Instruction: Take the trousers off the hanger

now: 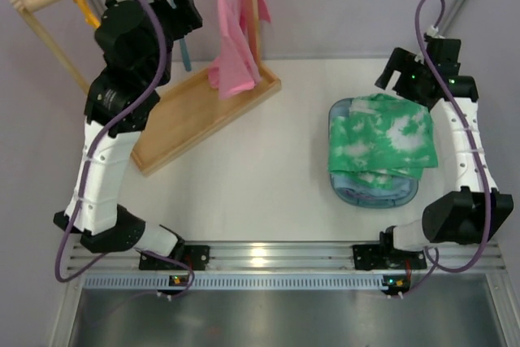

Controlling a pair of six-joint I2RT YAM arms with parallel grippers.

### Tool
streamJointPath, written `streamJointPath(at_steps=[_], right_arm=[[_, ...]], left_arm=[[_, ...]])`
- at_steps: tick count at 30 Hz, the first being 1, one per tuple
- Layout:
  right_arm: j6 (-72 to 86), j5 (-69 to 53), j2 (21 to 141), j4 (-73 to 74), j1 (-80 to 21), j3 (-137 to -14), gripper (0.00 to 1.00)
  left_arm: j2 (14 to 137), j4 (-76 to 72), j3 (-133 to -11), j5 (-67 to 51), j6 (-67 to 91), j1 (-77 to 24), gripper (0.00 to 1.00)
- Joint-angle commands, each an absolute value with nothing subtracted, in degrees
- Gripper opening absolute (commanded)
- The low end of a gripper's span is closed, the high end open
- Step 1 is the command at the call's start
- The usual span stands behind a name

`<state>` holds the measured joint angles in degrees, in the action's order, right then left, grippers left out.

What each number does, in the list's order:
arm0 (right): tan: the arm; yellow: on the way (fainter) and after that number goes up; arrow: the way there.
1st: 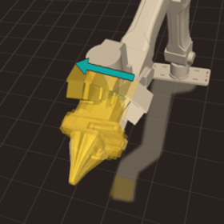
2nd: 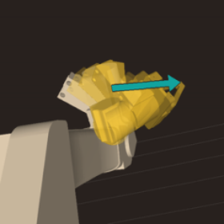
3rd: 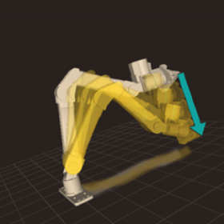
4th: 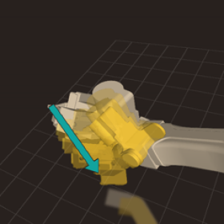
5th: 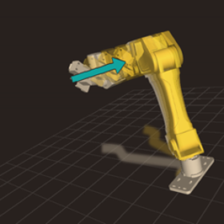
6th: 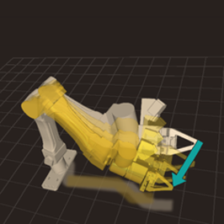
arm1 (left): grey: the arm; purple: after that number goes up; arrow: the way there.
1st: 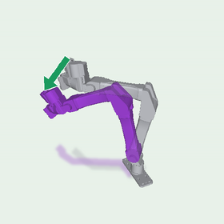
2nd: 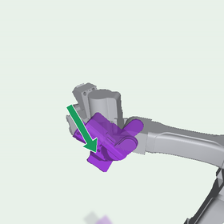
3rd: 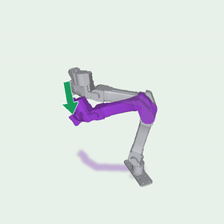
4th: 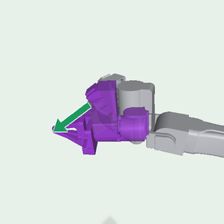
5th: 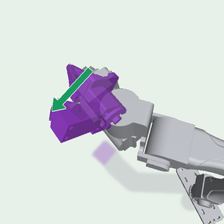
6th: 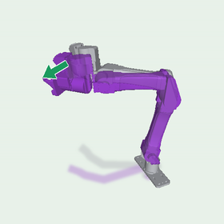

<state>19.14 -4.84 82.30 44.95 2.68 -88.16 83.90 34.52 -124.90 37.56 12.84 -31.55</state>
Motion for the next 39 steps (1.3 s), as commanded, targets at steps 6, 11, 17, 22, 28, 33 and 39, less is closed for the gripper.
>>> streamJointPath(at_steps=[6,11,17,22,28,33,39], right_arm=[[18.02,-0.26,75.15,47.19,13.17,-83.33,0.99],[17.49,-3.51,68.57,46.94,21.09,-76.13,0.99],[15.47,-1.23,64.43,46.32,22.15,-66.63,1.0],[16.26,-4.91,64.6,42.64,25.65,-60.4,0.99],[18.19,-8.34,66.01,36.48,26.46,-56.95,0.99],[17.4,-7.65,66.53,35.42,26.46,-57.22,0.9],[17.32,-8.79,63.38,34.19,26.37,-52.92,0.87]], left_arm=[[86.46,30.33,-137.27,-3.45,17.03,-31.99,0.79],[93.06,29.27,-133.36,-8.78,24.33,-32.26,0.8],[95.7,20.66,-119.02,-15.38,34.54,-34.62,0.8],[98.78,18.73,-112.6,-14.06,36.64,-41.3,0.8],[101.16,8.19,-98.98,-18.01,46.83,-43.94,0.81],[103.97,0.62,-89.92,-17.85,54.74,-45.87,0.81],[104.5,-7.02,-82.79,-17.84,57.64,-46.49,0.81]])
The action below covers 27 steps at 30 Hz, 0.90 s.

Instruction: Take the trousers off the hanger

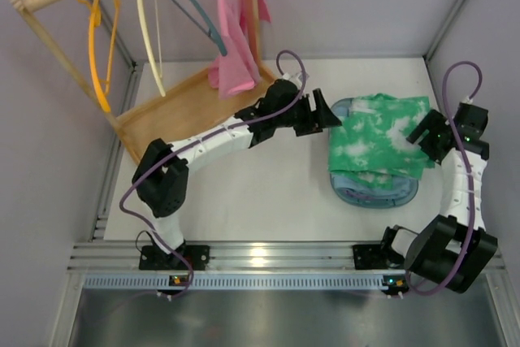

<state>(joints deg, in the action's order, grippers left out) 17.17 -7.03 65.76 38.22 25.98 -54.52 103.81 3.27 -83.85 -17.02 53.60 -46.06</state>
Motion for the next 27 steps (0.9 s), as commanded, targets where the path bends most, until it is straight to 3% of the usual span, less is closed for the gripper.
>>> streamJointPath(at_steps=[1,4,16,27], right_arm=[[17.31,-8.7,63.02,34.28,26.28,-52.65,0.83],[17.23,-8.09,62.05,34.01,26.19,-51.94,0.76],[17.84,-6.41,61.96,33.66,26.1,-53.17,0.77],[16.88,-2.9,61.79,36.91,26.1,-55.53,0.74]], left_arm=[[105.63,-7.99,-83.32,-18.45,58.09,-46.58,0.81],[107.92,-8.17,-84.11,-17.23,57.66,-48.07,0.8],[113.99,-5.55,-87.27,-13.62,56.25,-49.92,0.8],[107.41,2.54,-88.07,-7.91,48.26,-50.01,0.88]])
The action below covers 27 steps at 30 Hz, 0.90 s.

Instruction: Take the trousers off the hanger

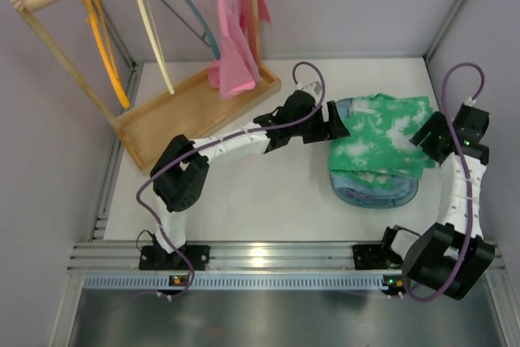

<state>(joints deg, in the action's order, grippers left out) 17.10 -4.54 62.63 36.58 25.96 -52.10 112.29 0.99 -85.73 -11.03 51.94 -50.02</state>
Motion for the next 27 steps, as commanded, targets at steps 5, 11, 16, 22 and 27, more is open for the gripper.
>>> streamJointPath(at_steps=[5,11,16,22,27], right_arm=[[17.31,-2.9,61.79,40.69,25.58,-61.51,0.72],[16.08,-0.7,63.1,41.75,23.12,-65.13,0.66],[14.95,-1.58,64.16,38.86,23.03,-62.49,0.6],[14.41,-3.16,65.92,37.79,22.85,-61.26,0.53],[13.71,-3.69,66.53,37.88,22.5,-62.75,0.4]], left_arm=[[108.45,4.38,-88.85,-7.73,47.64,-50.01,0.88],[110.65,5.89,-90.35,-7.64,46.76,-49.92,0.88],[114.87,5.89,-93.95,-11.25,48.43,-49.92,0.87],[118.64,5.8,-97.81,-13.88,50.27,-50.01,0.84],[121.2,5.54,-99.32,-15.47,52.29,-50.1,0.82]])
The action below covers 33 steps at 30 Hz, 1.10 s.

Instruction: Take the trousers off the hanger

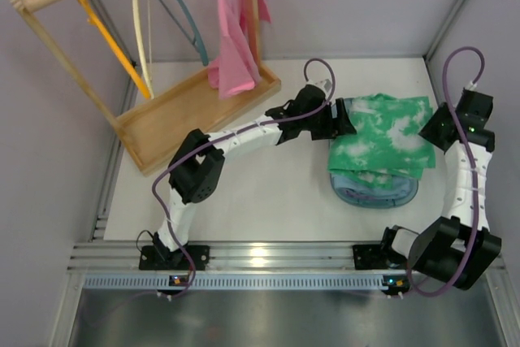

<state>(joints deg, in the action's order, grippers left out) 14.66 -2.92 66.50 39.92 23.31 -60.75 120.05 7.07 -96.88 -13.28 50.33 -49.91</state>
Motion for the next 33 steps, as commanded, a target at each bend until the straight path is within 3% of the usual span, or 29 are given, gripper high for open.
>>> streamJointPath(at_steps=[1,4,5,14,15,16,17,19,27,33], right_arm=[[13.54,-3.87,66.71,37.97,22.33,-62.75,0.38],[13.36,-4.66,67.15,37.71,21.97,-63.45,0.17],[13.27,-4.66,67.06,37.88,21.8,-63.81,0.0],[11.61,-0.28,67.06,41.13,20.31,-72.77,0.0],[10.64,1.74,67.23,41.31,20.04,-72.77,0.09],[10.29,2.02,67.67,41.22,19.78,-72.16,0.24],[10.11,2.02,67.76,40.96,19.78,-71.55,0.54],[9.58,1.67,67.94,39.39,19.69,-69.45,0.65],[8.17,0.97,70.57,36.13,19.69,-64.69,0.64],[7.73,0.53,72.16,35.42,19.69,-64.77,0.53]], left_arm=[[121.29,5.54,-99.4,-15.38,52.29,-50.1,0.82],[121.38,5.45,-99.84,-15.99,52.56,-50.1,0.82],[121.38,5.45,-100.02,-16.26,52.56,-50.1,0.82],[116.73,6.15,-100.99,-13.99,49.66,-50.1,0.85],[116.63,6.5,-101.07,-13.8,48.88,-50.1,0.85],[116.46,6.68,-101.25,-13.54,48.52,-50.1,0.86],[116.54,6.94,-101.42,-13.54,48.25,-50.01,0.86],[116.63,7.64,-101.34,-13.53,47.9,-50.01,0.86],[117.07,8.09,-100.63,-14.15,47.9,-49.83,0.86],[117.33,8.17,-100.55,-14.85,47.99,-49.31,0.86]])
